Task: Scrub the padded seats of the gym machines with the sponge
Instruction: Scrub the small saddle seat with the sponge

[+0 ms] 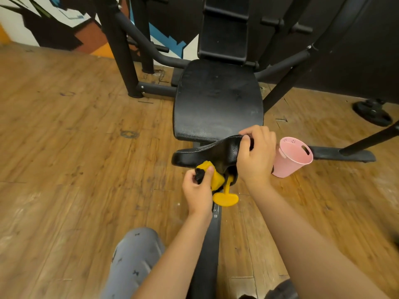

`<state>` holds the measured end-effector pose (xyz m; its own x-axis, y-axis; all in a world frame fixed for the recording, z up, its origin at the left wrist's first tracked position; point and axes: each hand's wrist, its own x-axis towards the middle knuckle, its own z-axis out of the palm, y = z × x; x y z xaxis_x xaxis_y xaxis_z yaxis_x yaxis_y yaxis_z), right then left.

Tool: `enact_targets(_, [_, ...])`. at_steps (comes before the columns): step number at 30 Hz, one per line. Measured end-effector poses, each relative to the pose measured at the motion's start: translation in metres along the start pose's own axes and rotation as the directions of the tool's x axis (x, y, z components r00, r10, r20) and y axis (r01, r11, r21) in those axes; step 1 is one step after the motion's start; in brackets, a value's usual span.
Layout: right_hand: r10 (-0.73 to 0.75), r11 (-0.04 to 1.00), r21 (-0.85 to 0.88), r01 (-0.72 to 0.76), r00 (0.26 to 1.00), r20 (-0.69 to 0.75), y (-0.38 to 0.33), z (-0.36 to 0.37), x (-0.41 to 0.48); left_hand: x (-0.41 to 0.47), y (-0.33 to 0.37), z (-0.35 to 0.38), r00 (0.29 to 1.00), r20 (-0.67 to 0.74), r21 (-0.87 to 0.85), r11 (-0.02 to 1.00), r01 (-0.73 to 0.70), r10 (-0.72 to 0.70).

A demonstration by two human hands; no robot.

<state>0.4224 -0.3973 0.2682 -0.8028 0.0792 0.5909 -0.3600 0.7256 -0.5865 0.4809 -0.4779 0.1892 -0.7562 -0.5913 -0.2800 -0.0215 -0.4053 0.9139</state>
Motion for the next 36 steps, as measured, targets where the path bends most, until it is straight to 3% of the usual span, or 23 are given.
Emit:
enact_targets(5, [0.051, 0.997, 0.058, -0.053, 0.998, 0.039, 0.001, -0.001, 0.0, -0.021, 0.021, -0.004, 0.985, 0.157, 0.006, 0.997, -0.071, 0.069])
enact_targets(11, [0.106, 0.98, 0.162, -0.113, 0.993, 0.051, -0.001, -0.005, -0.002, -0.026, 0.043, -0.001, 0.941, 0.172, 0.137, 0.938, -0.317, 0.293])
enact_targets(15, [0.113, 0.969, 0.212, -0.125, 0.991, 0.071, 0.0, -0.005, -0.002, -0.004, 0.036, -0.001, 0.938, 0.163, 0.233, 0.912, -0.337, 0.305])
enact_targets(21, [0.12, 0.94, 0.304, -0.154, 0.985, 0.126, 0.01, -0.008, -0.002, 0.046, 0.026, -0.019, 0.91, 0.22, 0.519, 0.747, -0.415, 0.352])
enact_targets(25, [0.136, 0.922, 0.341, -0.18, 0.979, 0.15, 0.011, -0.009, 0.0, 0.075, 0.032, -0.032, 0.924, 0.119, 0.65, 0.675, -0.349, 0.363])
enact_targets(32, [0.198, 0.908, 0.313, -0.278, 0.944, 0.263, 0.011, -0.017, 0.004, 0.027, 0.04, -0.001, 0.992, 0.048, 0.439, 0.889, -0.13, 0.121])
enact_targets(36, [0.237, 0.901, 0.273, -0.336, 0.91, 0.339, 0.0, -0.029, 0.006, -0.012, 0.05, 0.005, 0.999, -0.016, 0.324, 0.945, 0.032, -0.029])
